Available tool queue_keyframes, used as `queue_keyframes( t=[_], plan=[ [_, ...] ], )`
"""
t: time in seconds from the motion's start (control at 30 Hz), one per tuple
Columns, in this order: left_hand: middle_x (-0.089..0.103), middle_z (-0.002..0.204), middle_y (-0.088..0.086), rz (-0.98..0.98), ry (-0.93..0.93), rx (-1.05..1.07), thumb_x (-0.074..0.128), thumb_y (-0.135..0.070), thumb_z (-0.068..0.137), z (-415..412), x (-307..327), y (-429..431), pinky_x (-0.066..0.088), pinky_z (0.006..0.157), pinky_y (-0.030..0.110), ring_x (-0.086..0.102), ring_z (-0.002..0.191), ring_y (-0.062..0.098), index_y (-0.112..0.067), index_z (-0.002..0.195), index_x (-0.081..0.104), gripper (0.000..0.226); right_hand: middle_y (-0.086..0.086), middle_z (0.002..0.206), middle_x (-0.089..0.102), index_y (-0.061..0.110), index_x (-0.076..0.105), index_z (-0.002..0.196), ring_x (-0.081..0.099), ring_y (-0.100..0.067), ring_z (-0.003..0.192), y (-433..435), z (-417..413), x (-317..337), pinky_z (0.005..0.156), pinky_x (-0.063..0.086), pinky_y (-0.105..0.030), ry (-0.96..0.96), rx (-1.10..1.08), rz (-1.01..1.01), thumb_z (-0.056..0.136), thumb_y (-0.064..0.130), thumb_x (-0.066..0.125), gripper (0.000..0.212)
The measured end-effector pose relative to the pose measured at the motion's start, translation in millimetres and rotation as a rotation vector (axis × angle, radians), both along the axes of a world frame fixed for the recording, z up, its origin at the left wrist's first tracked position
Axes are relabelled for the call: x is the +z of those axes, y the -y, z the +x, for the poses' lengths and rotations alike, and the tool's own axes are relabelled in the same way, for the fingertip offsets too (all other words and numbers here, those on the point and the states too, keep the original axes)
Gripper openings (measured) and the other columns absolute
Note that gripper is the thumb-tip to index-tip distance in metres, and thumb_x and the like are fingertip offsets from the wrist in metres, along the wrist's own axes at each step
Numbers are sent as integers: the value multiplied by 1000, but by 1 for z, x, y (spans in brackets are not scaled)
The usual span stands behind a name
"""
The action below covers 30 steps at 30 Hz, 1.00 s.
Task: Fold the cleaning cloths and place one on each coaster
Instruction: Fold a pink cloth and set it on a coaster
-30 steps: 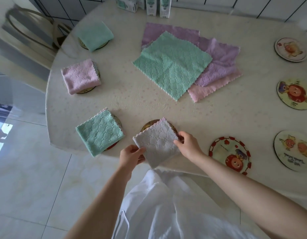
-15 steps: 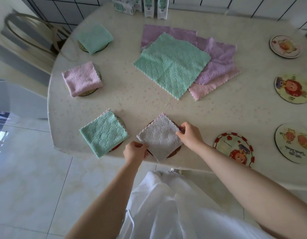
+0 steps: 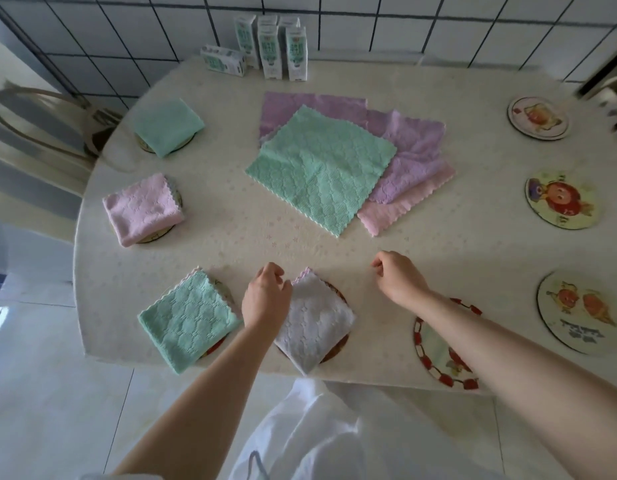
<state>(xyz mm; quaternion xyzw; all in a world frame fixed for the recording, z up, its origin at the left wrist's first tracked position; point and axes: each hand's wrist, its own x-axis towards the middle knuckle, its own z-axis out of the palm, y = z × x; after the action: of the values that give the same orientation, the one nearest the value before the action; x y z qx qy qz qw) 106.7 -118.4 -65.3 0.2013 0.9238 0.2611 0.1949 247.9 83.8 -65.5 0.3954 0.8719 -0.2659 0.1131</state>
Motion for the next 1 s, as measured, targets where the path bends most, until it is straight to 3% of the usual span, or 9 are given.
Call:
queue_keyframes(
  t=[0.23,0.33,0.43,0.6,0.7,0.77,0.87,1.0],
  plan=[
    [60,110,-5,-102,-129,-239,56,-22,90,-15,-2,-94,54,72,36,54,101,17,-19,111,56,22,-6,113,56,12,58,104,53,-26,104,-91,-34,9,77,48,-36,-36,258,148,88,7,49,19],
    [58,118,-3,-129,-213,-319,57,-21,90,-22,-8,-135,50,83,34,50,110,18,-19,117,57,28,-6,111,55,9,56,103,53,-28,102,-133,-50,11,72,50,-38,-33,400,276,86,4,52,18],
    [56,125,1,-155,-324,-415,61,-18,87,-23,-16,-170,44,94,33,48,115,21,-15,123,57,36,-7,113,53,9,55,106,53,-27,101,-169,-67,8,68,52,-40,16,558,402,77,-7,57,33],
    [52,133,7,-231,-415,-477,73,-19,77,-25,-39,-205,44,101,38,47,124,28,-10,128,53,55,-14,142,37,2,38,136,40,-31,127,-206,-93,-2,102,41,-41,20,766,488,72,-11,62,70],
    [43,144,10,-250,-391,-459,68,-25,82,-22,-47,-214,39,107,43,38,134,32,-6,138,44,64,-15,153,22,4,24,146,25,-31,139,-222,-107,-5,110,30,-41,18,800,490,80,-11,54,74],
    [43,145,11,-263,-378,-443,67,-25,82,-21,-49,-218,42,104,43,41,133,33,-4,139,43,65,-13,155,16,9,21,148,19,-30,142,-230,-116,-9,111,29,-41,12,790,471,80,-10,56,79],
    [50,140,12,-298,-411,-468,71,-10,78,-25,-50,-220,52,91,42,50,125,34,-1,136,47,63,-11,156,14,14,19,148,18,-30,142,-240,-126,-16,111,28,-40,27,803,467,80,-4,61,82],
    [58,132,12,-213,-528,-488,57,5,74,-34,-49,-219,56,79,40,58,116,32,0,130,54,56,-13,152,27,13,28,145,28,-31,138,-247,-135,-21,106,36,-44,-23,787,460,82,-2,61,72]
  ],
)
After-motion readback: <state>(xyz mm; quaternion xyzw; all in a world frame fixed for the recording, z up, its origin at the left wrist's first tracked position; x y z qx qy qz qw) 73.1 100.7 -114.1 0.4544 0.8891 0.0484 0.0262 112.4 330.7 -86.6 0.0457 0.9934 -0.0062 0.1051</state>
